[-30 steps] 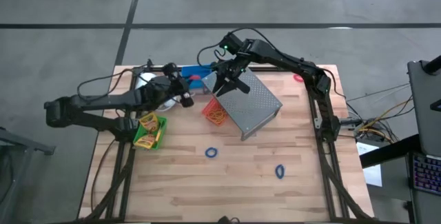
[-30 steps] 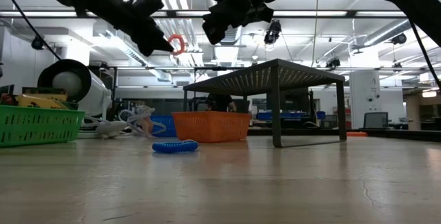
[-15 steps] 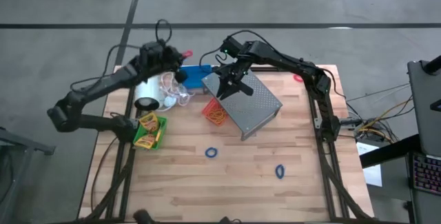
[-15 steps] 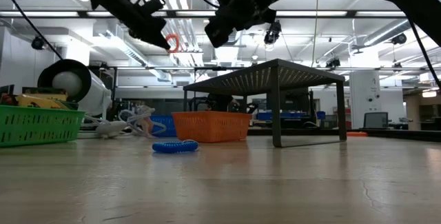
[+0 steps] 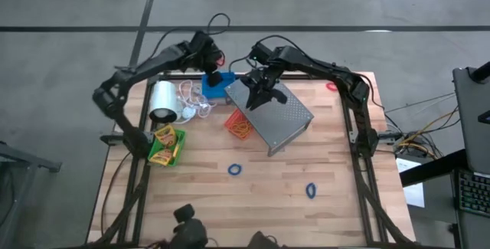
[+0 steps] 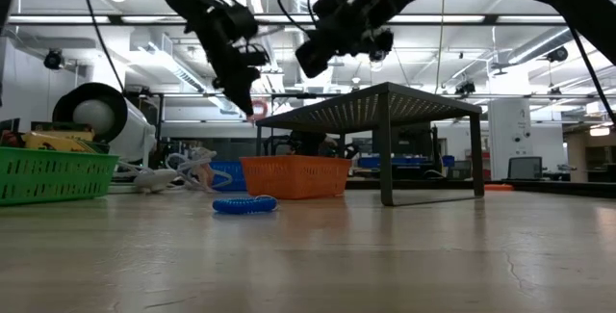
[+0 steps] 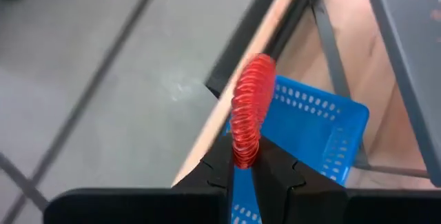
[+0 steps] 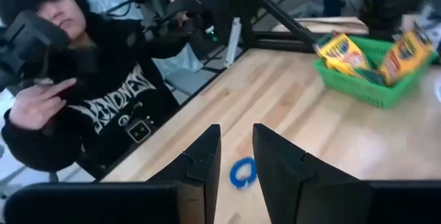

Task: Pick & Place Office Desk Supplies
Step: Put the orange spring rubber band into the blue bin

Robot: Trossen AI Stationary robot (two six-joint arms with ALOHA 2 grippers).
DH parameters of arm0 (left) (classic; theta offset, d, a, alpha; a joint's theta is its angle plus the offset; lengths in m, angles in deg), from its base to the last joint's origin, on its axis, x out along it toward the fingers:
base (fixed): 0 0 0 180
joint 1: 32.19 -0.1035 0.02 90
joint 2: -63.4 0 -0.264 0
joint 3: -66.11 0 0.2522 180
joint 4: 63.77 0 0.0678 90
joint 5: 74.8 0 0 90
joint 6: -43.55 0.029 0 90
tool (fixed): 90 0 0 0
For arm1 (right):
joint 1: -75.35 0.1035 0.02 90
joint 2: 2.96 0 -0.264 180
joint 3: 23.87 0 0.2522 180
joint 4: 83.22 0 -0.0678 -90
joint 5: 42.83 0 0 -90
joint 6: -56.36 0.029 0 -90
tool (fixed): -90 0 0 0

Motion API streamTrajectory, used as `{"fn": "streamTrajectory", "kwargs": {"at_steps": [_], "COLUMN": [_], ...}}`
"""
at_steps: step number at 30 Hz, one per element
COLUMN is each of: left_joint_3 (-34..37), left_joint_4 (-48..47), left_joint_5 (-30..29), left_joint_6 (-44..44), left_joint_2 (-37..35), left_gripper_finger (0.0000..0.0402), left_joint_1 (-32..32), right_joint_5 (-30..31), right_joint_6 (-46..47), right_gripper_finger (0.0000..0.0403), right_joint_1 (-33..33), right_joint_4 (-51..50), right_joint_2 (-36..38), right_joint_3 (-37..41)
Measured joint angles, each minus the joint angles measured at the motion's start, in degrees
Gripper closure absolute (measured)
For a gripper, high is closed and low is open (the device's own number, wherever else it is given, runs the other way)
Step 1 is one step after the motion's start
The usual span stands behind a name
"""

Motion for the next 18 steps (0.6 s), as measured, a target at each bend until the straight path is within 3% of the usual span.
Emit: {"fn": "streamTrajectory", "kwargs": {"at_steps": [5,18], "left_joint_3": [-4.4,-3.5], "left_joint_4": [-5.0,-10.1], "left_joint_5": [1.8,3.3], "left_joint_6": [-0.1,-3.0], "left_joint_2": [5.0,10.7], "left_gripper_finger": [0.0364,0.0364], "left_joint_1": [-0.7,-0.7], "right_joint_5": [-5.0,-5.3], "right_joint_6": [-1.7,-3.0], "right_gripper_finger": [0.032,0.032], "right_joint_1": [-0.9,-1.5], "right_joint_4": [-0.1,0.0], "right_joint_2": [0.2,0.3], "right_joint_3": [3.1,4.6]}}
